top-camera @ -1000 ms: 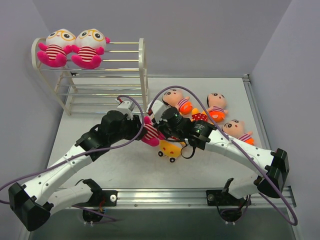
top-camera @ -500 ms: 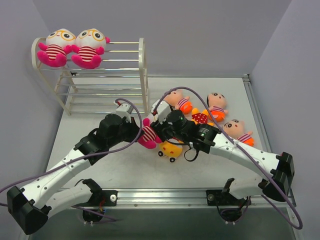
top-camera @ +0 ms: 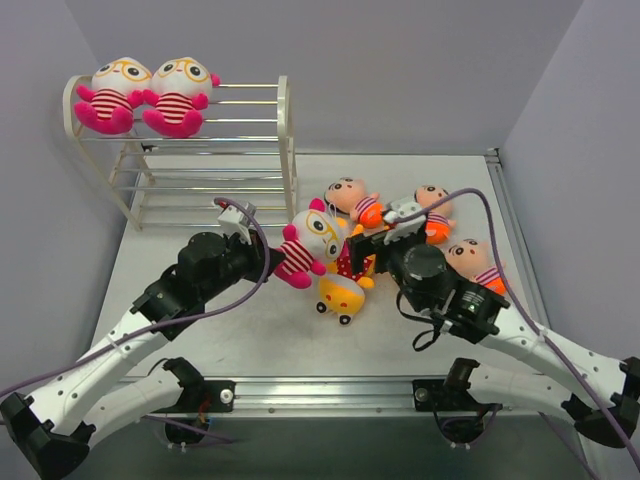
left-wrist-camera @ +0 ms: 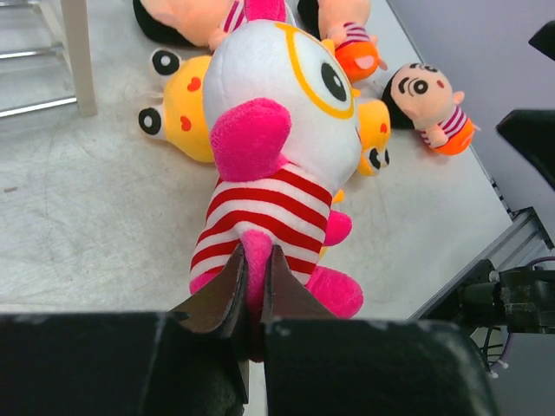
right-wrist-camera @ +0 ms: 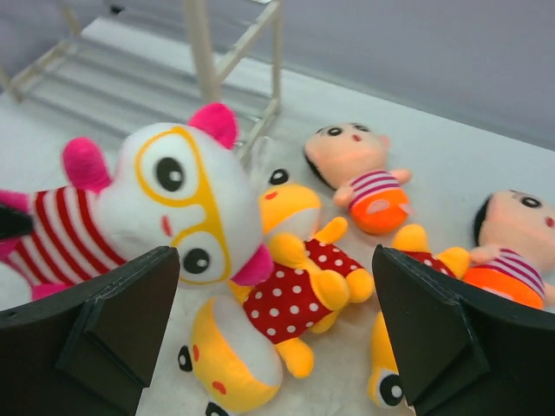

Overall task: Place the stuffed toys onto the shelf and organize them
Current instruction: Pass the stuffed toy from the right arm to the left, then place the stuffed toy onto shelf

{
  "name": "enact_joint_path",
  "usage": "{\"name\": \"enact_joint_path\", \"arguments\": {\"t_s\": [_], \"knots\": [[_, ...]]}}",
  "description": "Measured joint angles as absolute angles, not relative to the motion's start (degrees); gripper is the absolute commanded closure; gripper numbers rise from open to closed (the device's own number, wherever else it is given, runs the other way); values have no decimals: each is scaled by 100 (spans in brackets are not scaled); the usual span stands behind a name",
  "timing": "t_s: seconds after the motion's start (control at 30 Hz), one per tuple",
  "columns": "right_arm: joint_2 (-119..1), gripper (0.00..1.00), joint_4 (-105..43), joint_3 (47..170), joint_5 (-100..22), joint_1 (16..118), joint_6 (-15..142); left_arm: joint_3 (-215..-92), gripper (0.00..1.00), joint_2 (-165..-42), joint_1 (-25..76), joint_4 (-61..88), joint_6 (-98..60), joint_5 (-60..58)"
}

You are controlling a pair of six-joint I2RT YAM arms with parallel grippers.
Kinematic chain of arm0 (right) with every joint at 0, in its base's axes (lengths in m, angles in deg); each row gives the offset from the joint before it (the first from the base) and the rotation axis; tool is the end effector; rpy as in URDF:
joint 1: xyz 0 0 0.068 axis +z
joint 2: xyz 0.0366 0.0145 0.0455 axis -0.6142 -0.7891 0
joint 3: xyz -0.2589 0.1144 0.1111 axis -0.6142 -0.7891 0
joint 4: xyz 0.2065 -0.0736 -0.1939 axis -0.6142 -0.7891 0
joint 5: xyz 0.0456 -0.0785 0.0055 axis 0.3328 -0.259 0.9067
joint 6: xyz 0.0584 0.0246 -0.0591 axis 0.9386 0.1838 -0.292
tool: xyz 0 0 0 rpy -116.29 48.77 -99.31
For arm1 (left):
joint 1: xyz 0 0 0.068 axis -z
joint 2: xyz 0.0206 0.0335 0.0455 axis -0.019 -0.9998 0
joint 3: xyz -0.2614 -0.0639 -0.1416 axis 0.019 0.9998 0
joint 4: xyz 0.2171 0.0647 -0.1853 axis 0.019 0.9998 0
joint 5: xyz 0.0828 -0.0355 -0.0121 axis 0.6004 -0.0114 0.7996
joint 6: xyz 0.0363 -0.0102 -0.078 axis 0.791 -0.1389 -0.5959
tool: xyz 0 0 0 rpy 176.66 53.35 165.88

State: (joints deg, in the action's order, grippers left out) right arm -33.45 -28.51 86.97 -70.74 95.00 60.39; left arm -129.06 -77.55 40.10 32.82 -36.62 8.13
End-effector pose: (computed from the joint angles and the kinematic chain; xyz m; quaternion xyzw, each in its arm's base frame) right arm 0.1763 0.2140 0.4098 -0.1759 0.6845 0.2201 0.6724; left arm 0.1875 -0.1624 0.3435 0.0821 0.8059 -0.3304 0.4843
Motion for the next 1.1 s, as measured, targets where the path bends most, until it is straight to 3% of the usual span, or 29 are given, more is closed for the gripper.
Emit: {"name": "enact_joint_path", "arguments": {"t_s": [0.33, 0.57, 0.8, 1.1], "knots": [[-965, 0, -2294, 7497, -9281, 9500, 6697, -14108, 98, -7637, 3938, 3289, -3506, 953], [-923, 0, -2571, 7375, -9657, 9500, 7049, -15448, 98, -7902, 3615, 3217, -3336, 1303], [-844, 0, -2770, 7122, -9696, 9500, 7162, -16473, 98, -8516, 2594, 3053, -3482, 1403], [-687, 0, -2816, 7078, -9738, 9500, 7165, -16716, 97, -9237, 1807, 2434, -4197, 1624]]}}
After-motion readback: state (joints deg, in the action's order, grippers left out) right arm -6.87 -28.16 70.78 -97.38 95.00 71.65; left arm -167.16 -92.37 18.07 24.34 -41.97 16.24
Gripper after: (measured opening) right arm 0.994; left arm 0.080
